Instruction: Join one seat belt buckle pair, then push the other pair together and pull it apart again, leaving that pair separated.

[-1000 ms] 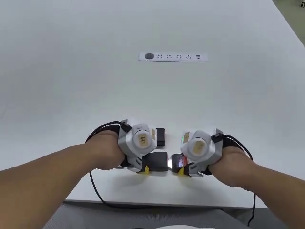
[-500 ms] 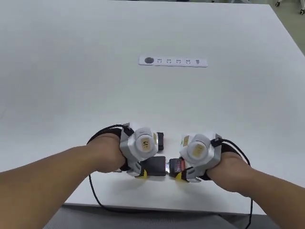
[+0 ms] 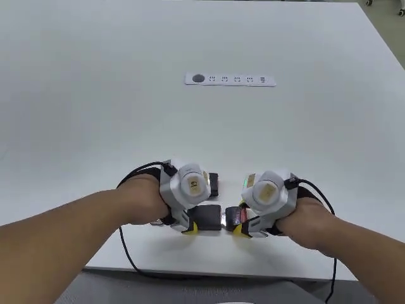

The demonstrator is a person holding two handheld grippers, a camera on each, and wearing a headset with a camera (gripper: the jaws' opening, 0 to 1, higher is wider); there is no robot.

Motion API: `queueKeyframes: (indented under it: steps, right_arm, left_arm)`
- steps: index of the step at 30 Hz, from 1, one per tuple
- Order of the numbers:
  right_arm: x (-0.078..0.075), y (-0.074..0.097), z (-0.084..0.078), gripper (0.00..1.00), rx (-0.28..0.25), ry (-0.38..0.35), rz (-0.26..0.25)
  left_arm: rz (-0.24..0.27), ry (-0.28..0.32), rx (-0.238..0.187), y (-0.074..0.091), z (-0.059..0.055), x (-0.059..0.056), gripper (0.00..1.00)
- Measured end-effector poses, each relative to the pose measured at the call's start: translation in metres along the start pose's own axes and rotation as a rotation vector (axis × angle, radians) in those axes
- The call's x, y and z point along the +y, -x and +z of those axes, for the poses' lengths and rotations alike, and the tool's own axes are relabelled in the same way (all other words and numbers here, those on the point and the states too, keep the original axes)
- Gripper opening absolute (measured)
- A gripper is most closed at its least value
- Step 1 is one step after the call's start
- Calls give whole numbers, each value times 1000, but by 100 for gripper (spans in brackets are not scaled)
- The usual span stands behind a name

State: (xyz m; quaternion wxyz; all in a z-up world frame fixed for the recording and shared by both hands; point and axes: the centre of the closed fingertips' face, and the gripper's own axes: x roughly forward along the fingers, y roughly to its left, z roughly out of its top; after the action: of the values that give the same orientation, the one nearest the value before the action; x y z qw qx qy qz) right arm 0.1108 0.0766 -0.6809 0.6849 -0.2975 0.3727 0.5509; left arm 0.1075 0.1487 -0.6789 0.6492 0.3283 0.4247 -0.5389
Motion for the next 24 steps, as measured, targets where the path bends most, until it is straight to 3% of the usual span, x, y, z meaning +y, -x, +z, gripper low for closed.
queueKeyframes:
  steps: [3, 6, 10, 20, 24]
  right_arm:
    - [1, 12, 6, 32, -25, 10, 29]
    - [-6, 24, 8, 33, -34, 18, 24]
    - [-19, 32, 6, 33, -36, 19, 7]
    - [-49, 41, -10, 34, -20, 9, -33]
    - [-62, 45, -21, 34, -4, 1, -47]
  left_arm:
    - [6, 11, -32, 8, 3, 8, 36]
    - [6, 4, -60, 27, 17, 8, 36]
    - [38, 11, -78, 35, 21, 25, 37]
    - [76, 2, -73, 32, 25, 61, 38]
    - [80, -1, -64, 32, 28, 69, 38]
